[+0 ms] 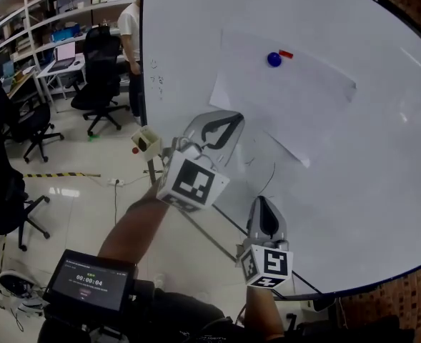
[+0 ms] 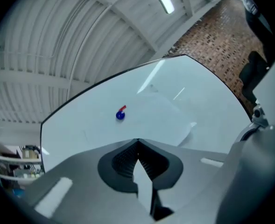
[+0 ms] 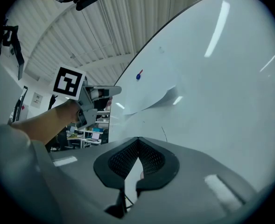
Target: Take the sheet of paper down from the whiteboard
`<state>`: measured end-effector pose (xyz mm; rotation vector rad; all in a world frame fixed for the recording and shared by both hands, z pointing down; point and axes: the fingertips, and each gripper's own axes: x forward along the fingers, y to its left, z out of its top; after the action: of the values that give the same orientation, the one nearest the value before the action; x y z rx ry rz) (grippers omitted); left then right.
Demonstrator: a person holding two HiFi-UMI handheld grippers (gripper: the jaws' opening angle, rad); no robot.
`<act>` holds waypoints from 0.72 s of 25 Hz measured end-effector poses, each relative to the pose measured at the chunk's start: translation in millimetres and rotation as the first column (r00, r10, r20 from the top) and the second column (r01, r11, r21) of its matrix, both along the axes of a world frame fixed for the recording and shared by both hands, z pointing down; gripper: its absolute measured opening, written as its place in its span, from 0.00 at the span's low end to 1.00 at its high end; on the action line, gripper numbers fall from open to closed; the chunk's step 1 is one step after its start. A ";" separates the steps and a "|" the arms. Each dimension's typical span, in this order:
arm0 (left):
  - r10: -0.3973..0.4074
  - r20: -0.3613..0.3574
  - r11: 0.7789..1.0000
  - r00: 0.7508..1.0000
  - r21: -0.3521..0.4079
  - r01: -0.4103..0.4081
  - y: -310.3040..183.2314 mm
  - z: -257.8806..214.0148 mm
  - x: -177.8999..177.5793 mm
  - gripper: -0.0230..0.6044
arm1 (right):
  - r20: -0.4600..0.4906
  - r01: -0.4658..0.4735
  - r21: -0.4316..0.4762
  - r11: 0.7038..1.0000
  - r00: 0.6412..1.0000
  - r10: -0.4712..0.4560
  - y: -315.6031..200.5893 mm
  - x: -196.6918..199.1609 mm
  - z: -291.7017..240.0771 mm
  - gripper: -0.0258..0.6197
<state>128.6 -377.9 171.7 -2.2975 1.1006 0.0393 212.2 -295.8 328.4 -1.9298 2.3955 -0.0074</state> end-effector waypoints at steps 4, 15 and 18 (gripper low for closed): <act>0.061 0.126 0.992 0.990 0.104 -0.074 1.7 -43.0 18.9 0.06 | 0.078 -0.032 0.040 0.999 0.997 0.029 5.5 19.1 -7.0 0.06; 0.065 0.289 0.982 0.955 0.150 -0.112 -23.3 -63.9 44.1 0.24 | 0.291 -0.029 0.164 0.986 0.956 -0.021 34.5 64.2 -36.8 0.25; 0.067 0.313 0.985 0.947 0.128 -0.112 -24.6 -64.1 48.9 0.27 | 0.290 0.005 0.171 0.985 0.955 -0.055 40.9 69.7 -58.1 0.29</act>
<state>177.6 -402.5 107.5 -2.1329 0.8054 -0.1927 281.9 -255.0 270.3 -1.6837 2.1563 -0.0841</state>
